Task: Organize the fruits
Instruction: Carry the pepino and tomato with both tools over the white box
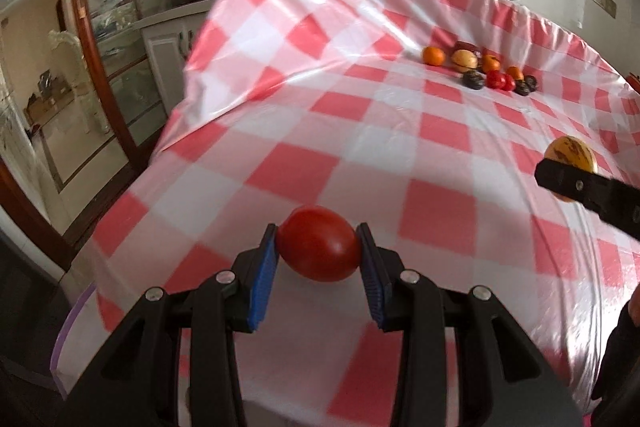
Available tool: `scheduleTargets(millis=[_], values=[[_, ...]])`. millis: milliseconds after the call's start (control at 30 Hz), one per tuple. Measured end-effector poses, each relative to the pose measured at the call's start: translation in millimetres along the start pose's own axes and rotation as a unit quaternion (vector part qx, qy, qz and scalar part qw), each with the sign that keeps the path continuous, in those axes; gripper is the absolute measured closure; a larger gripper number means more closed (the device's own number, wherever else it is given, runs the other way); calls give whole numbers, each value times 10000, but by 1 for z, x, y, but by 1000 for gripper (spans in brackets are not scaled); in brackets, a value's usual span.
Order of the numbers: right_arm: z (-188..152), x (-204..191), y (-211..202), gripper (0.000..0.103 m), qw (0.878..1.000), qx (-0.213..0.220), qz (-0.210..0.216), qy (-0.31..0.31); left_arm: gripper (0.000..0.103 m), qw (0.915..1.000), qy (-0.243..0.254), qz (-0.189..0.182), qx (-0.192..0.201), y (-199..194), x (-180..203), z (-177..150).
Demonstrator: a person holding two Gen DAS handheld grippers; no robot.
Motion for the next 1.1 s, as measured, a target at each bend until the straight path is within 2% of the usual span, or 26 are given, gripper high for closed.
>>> scheduleTargets(millis=[333,600,733,867,900,1000,1100], values=[[-32,-81,3,60,9933,-296,476,-1011,64,9986,-431,298,85,-20,-61,-30],[-61,-148,-2,60,9751,-440,865,-1992,64,9953,-804,529,125,-40,-111,-61],[-88,-186,-5,60,9529,-568,1235,-2712,64,9914,-1115,678,135,-51,-145,-82],[-124,-221,2,60,9217,-848,1488,-3481,63,9847,-1464,945,-16,-50,-183,-106],[-136,-230,9,60,9129,-992,1493,-3666,63,9832,-1529,989,-97,-47,-192,-112],[-160,-246,30,60,8967,-1378,1387,-3971,63,9781,-1677,1120,-514,-28,-213,-131],[-184,-256,60,60,8801,-1867,1173,-4206,63,9716,-1685,1258,-1089,1,-226,-150]])
Point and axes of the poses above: each gripper's, at about its wrist camera, not at the fingertips, and y roughly the way its jaws point, x to its right, z to its top, the point moved 1 cm from there along y, roughly the way its jaws point, and after that the axes turned 8 degrees about -x, right-handed, at the moved point
